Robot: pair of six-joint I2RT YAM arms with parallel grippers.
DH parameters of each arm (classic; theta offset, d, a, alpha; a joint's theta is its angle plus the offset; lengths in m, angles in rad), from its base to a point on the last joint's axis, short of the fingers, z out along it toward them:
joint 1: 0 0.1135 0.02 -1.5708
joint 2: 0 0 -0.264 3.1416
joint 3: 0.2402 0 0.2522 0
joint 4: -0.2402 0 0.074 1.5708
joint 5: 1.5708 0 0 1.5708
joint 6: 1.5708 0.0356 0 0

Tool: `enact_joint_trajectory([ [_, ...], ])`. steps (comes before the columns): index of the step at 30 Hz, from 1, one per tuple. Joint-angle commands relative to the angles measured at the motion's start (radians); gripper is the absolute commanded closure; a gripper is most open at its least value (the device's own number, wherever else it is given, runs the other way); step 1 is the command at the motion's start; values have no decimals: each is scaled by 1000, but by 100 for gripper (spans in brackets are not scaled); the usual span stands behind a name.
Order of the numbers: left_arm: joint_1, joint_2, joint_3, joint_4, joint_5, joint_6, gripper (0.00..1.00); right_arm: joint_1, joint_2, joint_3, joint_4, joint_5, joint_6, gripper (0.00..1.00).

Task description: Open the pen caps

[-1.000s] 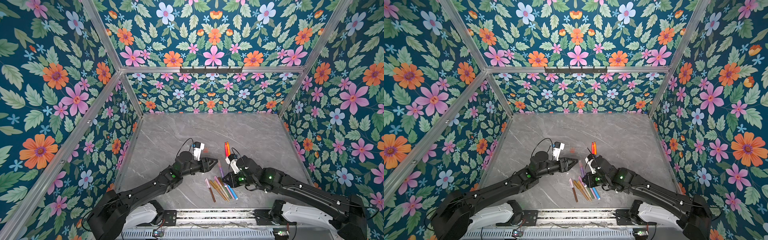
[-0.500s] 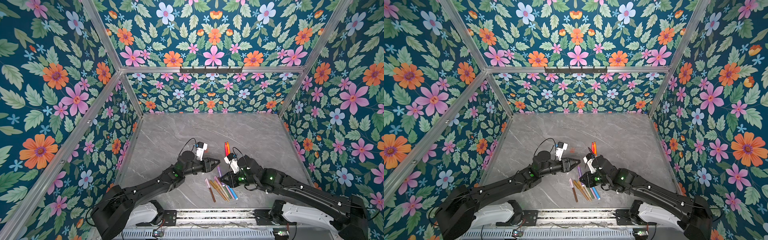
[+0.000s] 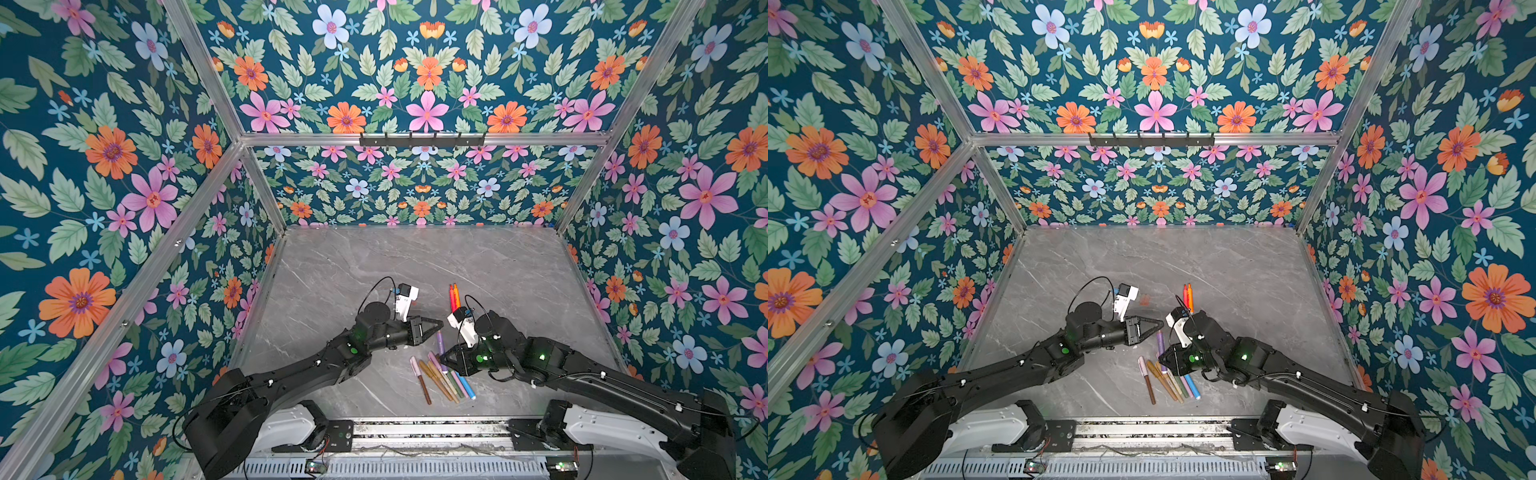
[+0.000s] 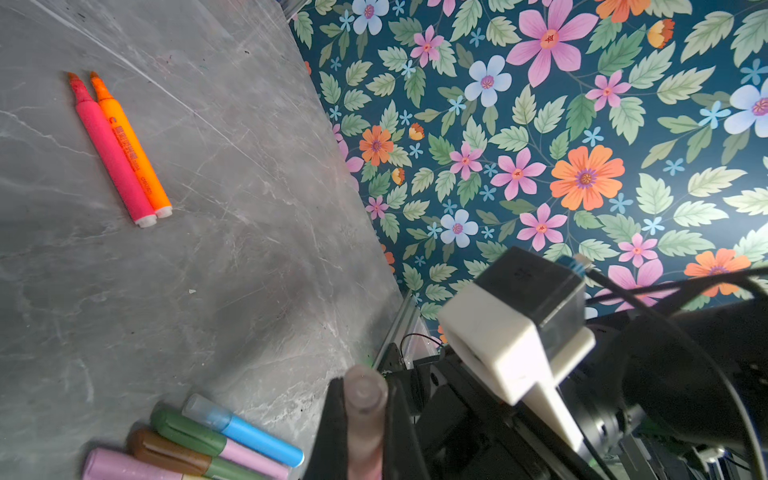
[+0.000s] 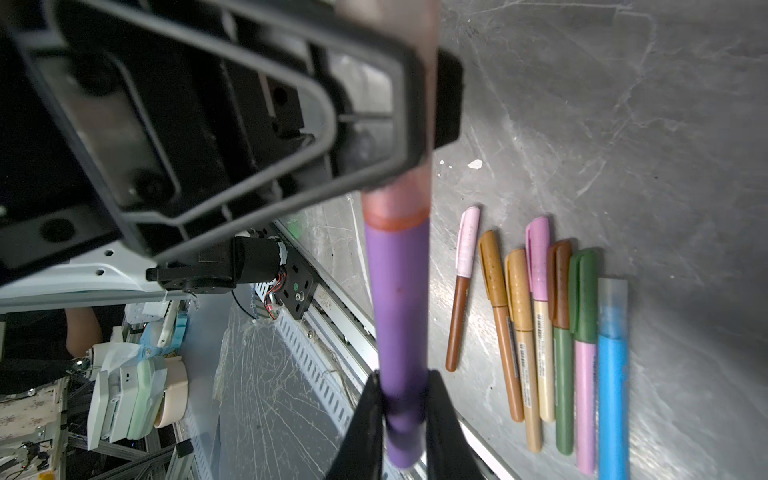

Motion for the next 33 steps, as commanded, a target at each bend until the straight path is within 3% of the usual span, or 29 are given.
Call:
enact_joint_trajectory([
  [1, 1, -10, -5, 18, -1, 26, 100, 0, -18, -3, 15, 35, 22, 72],
  [5, 1, -10, -5, 27, 4, 27, 100, -1, -45, -10, 29, 69, 44, 63],
  [23, 0, -27, -13, 52, -2, 9, 100, -2, 74, 85, 30, 139, 14, 63],
  [25, 0, -28, -14, 49, -3, 11, 100, -2, 79, 80, 38, 132, 19, 69],
  [26, -1, -29, -13, 49, -4, 13, 100, -2, 82, 76, 41, 123, 20, 79],
  [27, -1, -30, -10, 49, -4, 13, 100, -3, 84, 69, 54, 101, 15, 95],
  [28, 1, -28, -7, 49, 1, 13, 100, -2, 88, 65, 61, 80, 9, 100],
  [31, 38, -27, 51, -26, 1, 50, 100, 3, 97, 54, 50, 52, 13, 100],
  [33, 105, -15, 147, -171, -1, 137, 100, 15, 89, 23, 66, 52, 36, 100],
])
